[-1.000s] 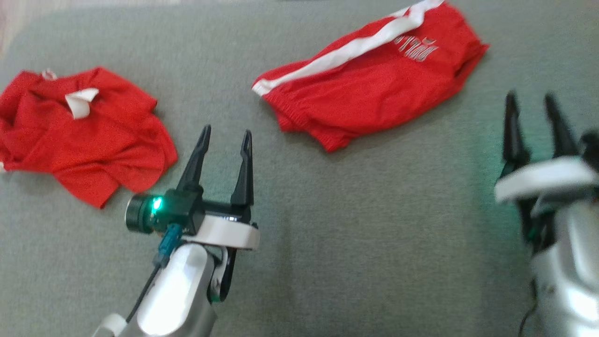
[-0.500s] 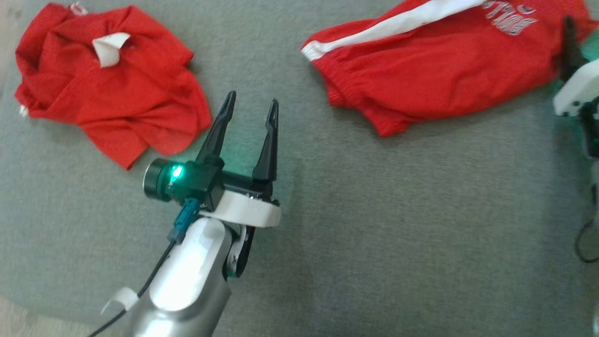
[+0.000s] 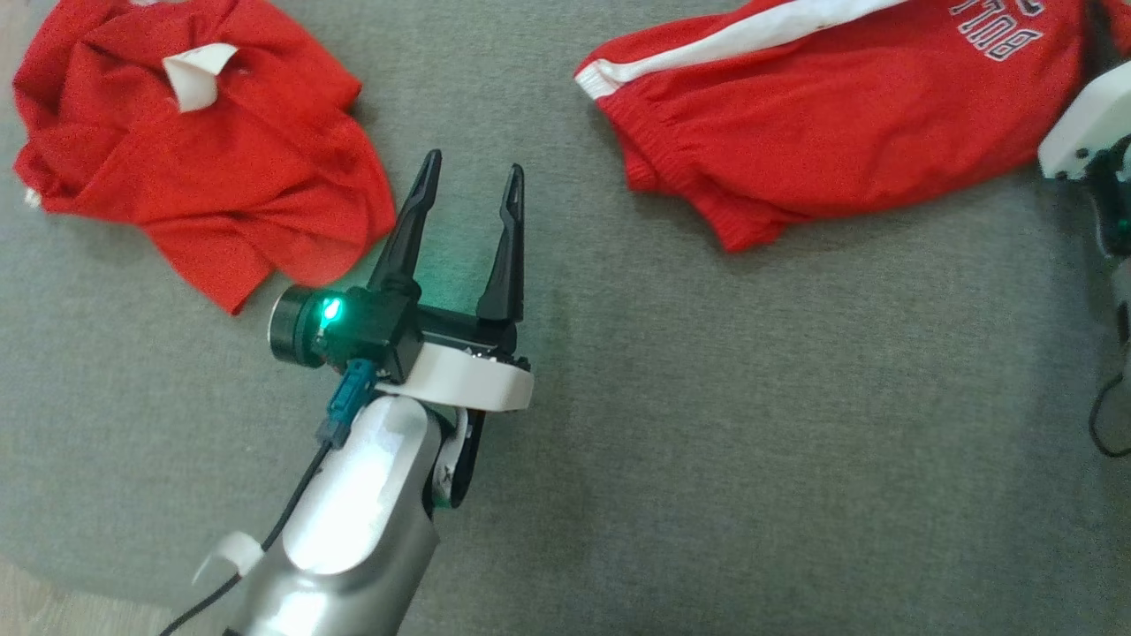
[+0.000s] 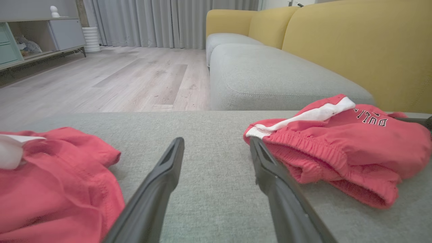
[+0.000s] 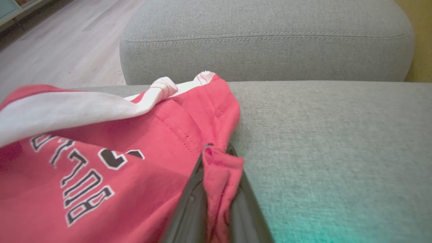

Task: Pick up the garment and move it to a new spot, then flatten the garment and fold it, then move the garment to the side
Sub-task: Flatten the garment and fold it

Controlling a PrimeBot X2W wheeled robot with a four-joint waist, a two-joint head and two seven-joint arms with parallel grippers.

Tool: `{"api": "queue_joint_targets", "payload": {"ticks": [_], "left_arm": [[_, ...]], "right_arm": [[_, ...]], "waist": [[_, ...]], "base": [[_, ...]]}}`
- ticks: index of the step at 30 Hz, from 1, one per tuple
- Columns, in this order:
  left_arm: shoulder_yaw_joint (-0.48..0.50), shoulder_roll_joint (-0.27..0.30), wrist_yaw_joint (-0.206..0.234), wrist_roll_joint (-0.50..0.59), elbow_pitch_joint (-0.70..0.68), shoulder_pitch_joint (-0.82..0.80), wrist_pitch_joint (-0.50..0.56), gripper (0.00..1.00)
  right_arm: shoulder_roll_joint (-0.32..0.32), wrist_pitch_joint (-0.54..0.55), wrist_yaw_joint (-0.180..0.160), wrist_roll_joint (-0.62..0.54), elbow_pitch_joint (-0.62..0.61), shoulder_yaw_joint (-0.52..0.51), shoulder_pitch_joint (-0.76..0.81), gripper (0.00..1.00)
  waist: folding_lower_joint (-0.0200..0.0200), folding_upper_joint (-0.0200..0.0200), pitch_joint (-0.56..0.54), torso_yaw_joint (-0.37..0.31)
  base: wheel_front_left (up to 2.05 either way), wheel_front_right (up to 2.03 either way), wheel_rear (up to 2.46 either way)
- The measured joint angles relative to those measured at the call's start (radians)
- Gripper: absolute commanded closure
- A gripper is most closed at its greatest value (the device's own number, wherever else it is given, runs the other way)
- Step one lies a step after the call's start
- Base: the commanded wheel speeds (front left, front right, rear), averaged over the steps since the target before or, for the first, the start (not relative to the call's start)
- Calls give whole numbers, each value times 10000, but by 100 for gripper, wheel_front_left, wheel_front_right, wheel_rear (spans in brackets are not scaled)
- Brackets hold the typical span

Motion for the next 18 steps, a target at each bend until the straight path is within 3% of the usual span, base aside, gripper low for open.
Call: {"api": "queue_joint_targets", "payload": {"ticks": [9, 18], "left_arm": [[142, -4, -61, 102, 142, -11, 0, 0], [255, -2, -150, 121, 314, 120, 0, 0]], "right_arm": [[-174, -988, 0, 1916, -301, 508, 987, 100], [-1116, -1549, 0, 3018, -493, -405, 2550, 100]], "waist": [[0, 0, -485, -650], [-1, 0, -1189, -1239]], "base": [[0, 0, 0], [0, 0, 0]]}}
